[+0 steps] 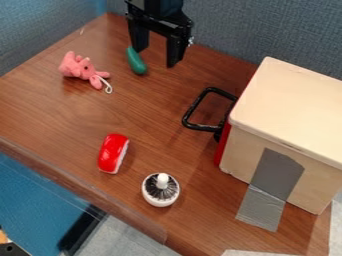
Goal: Took the red object and put it on the drawer
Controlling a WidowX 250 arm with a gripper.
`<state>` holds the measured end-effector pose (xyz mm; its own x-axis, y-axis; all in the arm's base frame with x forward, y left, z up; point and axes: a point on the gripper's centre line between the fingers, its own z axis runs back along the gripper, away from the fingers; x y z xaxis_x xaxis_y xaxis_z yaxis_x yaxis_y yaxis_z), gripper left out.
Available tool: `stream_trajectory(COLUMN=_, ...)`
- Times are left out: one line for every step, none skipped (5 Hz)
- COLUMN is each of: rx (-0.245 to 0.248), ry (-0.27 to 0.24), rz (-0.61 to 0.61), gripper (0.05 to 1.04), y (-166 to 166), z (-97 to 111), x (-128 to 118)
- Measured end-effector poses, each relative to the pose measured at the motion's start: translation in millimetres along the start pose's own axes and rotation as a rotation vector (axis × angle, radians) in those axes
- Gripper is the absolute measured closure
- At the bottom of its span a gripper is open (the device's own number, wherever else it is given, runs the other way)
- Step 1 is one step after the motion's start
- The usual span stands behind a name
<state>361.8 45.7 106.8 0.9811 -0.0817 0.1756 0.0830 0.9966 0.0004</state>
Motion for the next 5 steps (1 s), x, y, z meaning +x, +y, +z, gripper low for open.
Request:
stream_trajectory(rx=-0.01, ry=0.032, rz=0.012, gripper=0.083, y=-2.2, z=-11.5, x=-4.9)
stream_trajectory(rx=-0.02, ry=0.071, rz=-0.059, gripper=0.083, y=-35.9, z=-13.8, x=-38.7)
stream_trajectory(rx=-0.021, ry=0.054, rz=-0.079, gripper=0.083, y=-54.1, z=-2.0, x=-70.8)
stream_trajectory(rx=-0.025, ry=0.067, rz=-0.1, gripper=0.083, y=-72.2, z=-7.3, x=-113.4)
stream_trajectory(rx=0.052, ry=0.107, rz=-0.072, gripper=0.083, y=-65.6, z=-26.9, x=-130.1)
